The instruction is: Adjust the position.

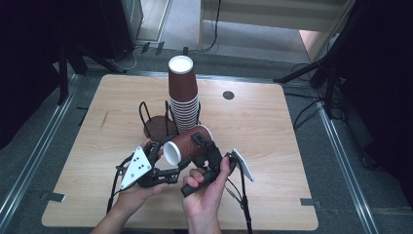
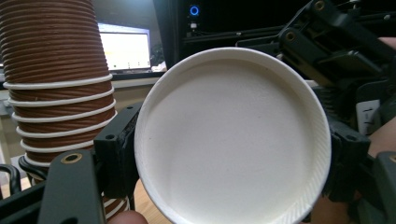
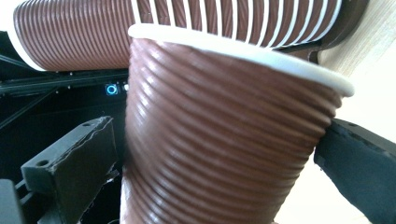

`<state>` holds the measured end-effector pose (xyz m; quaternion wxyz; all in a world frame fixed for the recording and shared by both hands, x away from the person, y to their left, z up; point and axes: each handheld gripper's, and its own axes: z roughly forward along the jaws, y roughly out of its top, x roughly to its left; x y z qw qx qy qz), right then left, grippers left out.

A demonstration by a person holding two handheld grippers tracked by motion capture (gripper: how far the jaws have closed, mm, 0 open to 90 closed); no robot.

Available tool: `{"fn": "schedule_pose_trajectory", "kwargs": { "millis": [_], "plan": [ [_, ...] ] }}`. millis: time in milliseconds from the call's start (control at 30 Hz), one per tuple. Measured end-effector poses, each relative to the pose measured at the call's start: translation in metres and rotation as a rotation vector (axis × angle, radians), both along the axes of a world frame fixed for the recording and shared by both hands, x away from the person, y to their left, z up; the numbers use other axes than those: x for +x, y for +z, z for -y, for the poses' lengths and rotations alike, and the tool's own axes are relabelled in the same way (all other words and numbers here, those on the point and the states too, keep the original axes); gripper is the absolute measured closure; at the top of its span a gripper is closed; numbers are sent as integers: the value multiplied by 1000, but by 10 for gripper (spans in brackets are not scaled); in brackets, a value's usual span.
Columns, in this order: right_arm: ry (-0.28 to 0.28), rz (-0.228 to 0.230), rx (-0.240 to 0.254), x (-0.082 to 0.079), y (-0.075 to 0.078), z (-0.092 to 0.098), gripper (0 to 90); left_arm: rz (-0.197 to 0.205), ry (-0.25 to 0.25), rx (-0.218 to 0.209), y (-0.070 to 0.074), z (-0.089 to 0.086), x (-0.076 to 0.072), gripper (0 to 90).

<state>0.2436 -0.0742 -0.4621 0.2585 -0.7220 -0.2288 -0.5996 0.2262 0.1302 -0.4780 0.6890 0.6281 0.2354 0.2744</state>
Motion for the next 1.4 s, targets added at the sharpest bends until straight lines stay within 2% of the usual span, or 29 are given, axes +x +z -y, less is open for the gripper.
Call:
{"fn": "schedule_pose_trajectory", "kwargs": {
  "millis": [200, 433, 500, 733, 867, 967, 1400],
  "plan": [
    [15, -14, 8, 3, -3, 1, 0, 4, -12, 6, 0, 2, -1, 241],
    [18, -10, 28, 5, -4, 0, 0, 1, -19, 9, 0, 3, -2, 241],
    [19, -16, 20, 7, -5, 1, 0, 3, -22, 12, 1, 3, -2, 241],
    [21, -14, 52, 11, -7, 4, 0, 5, -33, 10, 1, 4, -3, 241],
    [7, -23, 38, 12, -8, 6, 0, 5, -37, 8, 1, 4, -3, 241],
    [5, -18, 51, 13, -10, 6, 0, 7, -34, 13, 1, 4, -3, 241],
    [9, -25, 94, 12, -10, 3, 63, 1, -32, 8, 3, 0, -3, 233]
  ]
}}
